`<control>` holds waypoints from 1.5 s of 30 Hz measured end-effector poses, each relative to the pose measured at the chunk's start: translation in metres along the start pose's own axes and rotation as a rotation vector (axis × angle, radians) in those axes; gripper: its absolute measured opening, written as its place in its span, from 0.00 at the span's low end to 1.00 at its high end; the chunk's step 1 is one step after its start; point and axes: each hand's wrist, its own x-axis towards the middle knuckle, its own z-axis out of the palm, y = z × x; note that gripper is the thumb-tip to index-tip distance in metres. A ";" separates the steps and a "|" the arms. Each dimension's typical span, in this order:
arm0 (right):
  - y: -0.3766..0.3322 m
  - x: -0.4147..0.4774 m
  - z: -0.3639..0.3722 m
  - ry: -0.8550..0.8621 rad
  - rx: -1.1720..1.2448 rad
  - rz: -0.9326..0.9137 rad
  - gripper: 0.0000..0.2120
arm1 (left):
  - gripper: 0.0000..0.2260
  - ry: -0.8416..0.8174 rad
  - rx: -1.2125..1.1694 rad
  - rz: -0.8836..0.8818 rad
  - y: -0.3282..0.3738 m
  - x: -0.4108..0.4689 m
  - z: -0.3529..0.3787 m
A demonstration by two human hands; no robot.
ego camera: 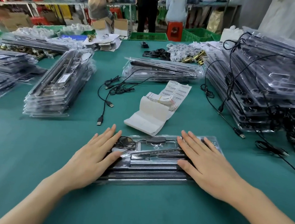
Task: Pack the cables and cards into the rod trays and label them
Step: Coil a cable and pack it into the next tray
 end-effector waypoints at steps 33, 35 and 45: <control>0.034 0.051 -0.100 -0.341 0.520 -0.072 0.22 | 0.26 -0.073 -0.939 -0.100 -0.053 0.023 -0.076; 0.035 0.050 -0.106 -0.307 0.557 -0.065 0.19 | 0.25 -0.005 -1.050 -0.092 -0.051 0.028 -0.071; 0.060 0.044 -0.116 -0.492 0.702 0.003 0.09 | 0.12 0.197 -0.991 -0.080 -0.047 0.062 -0.054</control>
